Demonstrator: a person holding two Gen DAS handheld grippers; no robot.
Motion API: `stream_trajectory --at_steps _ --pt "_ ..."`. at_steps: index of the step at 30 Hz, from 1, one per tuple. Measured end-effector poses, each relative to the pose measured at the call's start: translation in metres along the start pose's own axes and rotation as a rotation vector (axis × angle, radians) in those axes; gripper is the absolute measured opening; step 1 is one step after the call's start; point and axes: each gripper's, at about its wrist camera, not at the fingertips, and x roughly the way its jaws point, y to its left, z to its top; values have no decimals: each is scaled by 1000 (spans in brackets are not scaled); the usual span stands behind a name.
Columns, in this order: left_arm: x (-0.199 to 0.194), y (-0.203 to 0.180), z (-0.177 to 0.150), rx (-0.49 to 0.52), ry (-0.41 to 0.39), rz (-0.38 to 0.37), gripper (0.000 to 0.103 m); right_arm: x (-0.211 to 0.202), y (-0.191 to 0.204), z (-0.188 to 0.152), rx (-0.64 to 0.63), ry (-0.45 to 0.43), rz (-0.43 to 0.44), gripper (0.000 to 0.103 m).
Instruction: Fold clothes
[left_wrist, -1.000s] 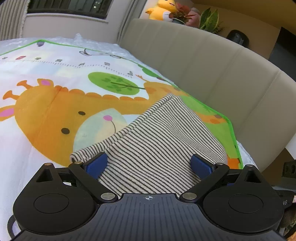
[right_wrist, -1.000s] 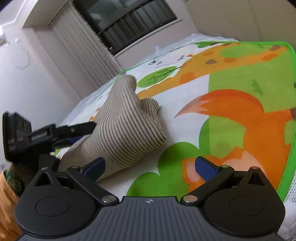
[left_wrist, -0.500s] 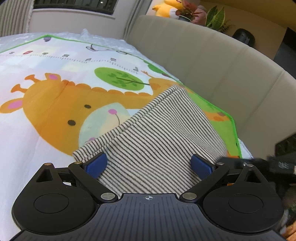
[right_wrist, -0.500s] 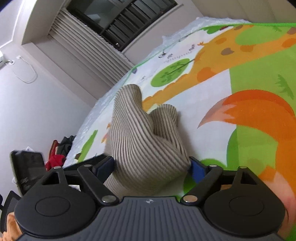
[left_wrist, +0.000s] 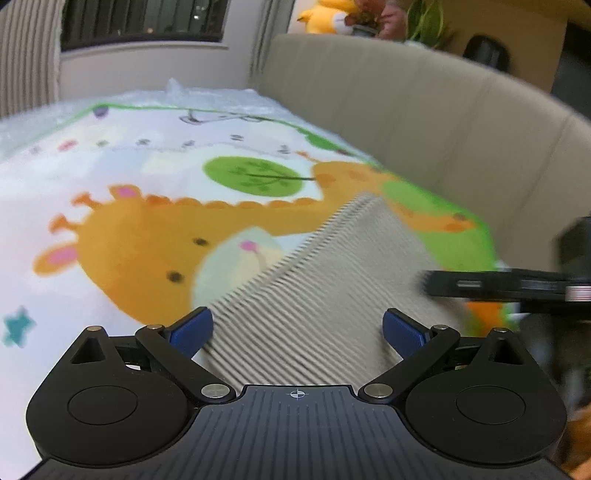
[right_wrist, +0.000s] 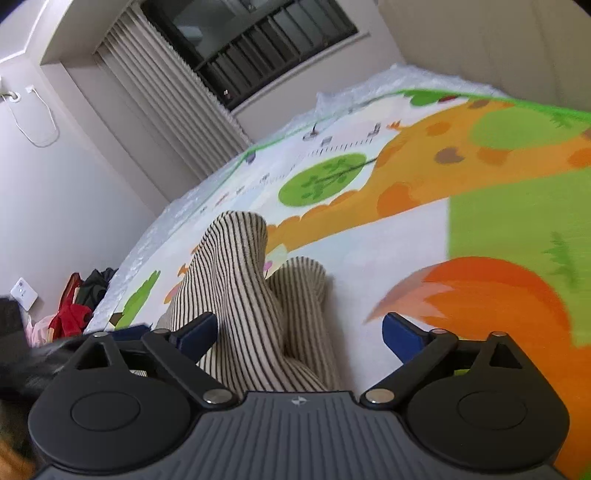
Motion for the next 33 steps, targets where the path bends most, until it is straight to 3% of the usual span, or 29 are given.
stream_trajectory --at_steps 4,10,18,26,29,31,33 --pt "21 13 13 34 9 23 102 -30 -5 -12 56 -3 21 103" --pt "46 29 18 -27 16 -23 103 -21 12 -39 96 142 148 103" --pt "45 35 10 -57 17 -53 103 11 14 -38 132 138 84 103" --pt "52 45 12 -70 12 -106 103 8 31 -45 69 146 55 103" --pt "34 51 26 -76 -50 -128 103 7 35 -49 45 153 60 103" --pt "17 52 39 -50 -105 -174 103 7 36 -50 30 153 66 102" --pt "8 45 47 23 -103 -244 103 8 36 -52 22 153 78 91"
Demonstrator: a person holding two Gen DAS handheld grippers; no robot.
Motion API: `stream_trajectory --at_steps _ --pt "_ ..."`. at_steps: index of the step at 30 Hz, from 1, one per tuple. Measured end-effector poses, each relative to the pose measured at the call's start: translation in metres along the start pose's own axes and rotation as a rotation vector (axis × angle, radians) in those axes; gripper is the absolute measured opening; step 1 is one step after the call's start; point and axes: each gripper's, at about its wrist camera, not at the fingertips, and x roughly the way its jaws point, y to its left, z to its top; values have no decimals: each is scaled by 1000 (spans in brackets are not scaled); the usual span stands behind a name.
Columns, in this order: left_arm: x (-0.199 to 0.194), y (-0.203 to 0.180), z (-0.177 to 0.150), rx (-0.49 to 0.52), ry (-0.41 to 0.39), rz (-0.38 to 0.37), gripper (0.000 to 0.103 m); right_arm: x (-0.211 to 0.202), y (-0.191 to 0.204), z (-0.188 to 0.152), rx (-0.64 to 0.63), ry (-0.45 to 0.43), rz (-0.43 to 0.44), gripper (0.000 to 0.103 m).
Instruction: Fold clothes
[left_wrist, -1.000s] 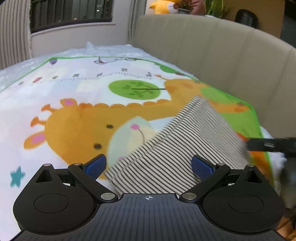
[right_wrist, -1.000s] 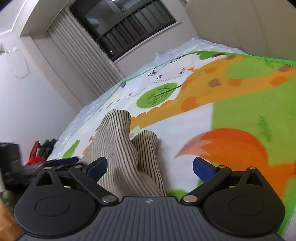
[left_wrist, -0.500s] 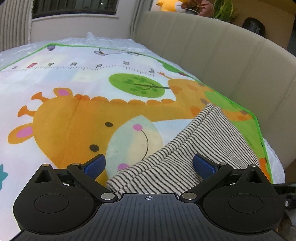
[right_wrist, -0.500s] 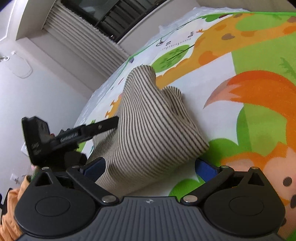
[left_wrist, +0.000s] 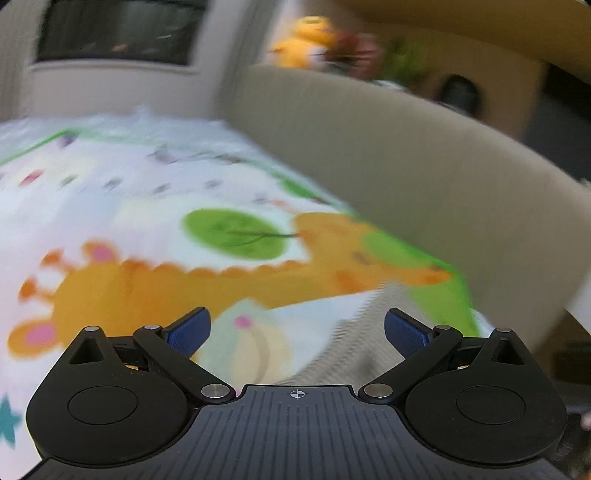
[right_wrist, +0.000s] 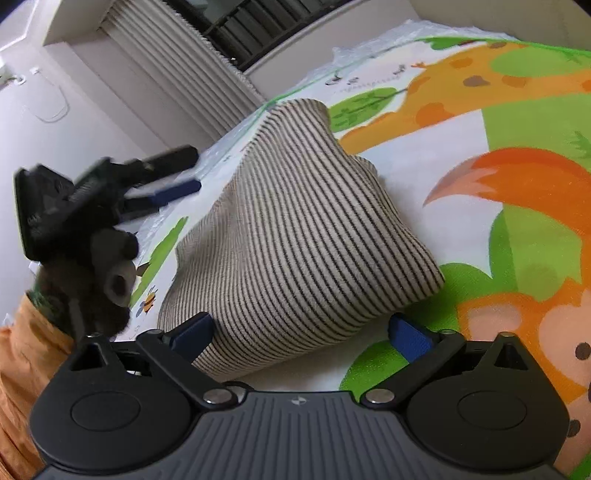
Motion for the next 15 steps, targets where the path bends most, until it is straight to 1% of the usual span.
stream_trajectory --at_steps 1,2,4,5,8,9,12,15 --pt "3 -5 1 37 28 -25 103 0 0 0 6 1 18 87" --pt "9 -9 0 65 66 -41 103 1 0 0 13 2 31 87" --pt "28 -11 -6 84 135 -30 103 2 -3 -1 32 3 44 87" --pt "40 -10 -9 83 168 -7 103 1 -6 -1 47 1 54 85" --pt "68 0 -19 22 223 14 103 -2 -18 6 98 -3 74 78" --pt "71 5 -21 -22 220 4 103 -3 -21 10 107 -7 74 77" --pt "67 14 -31 -137 213 4 103 -4 -26 27 50 -26 46 74" --pt "56 19 -47 -237 224 -43 103 7 -27 52 -39 -21 -8 73"
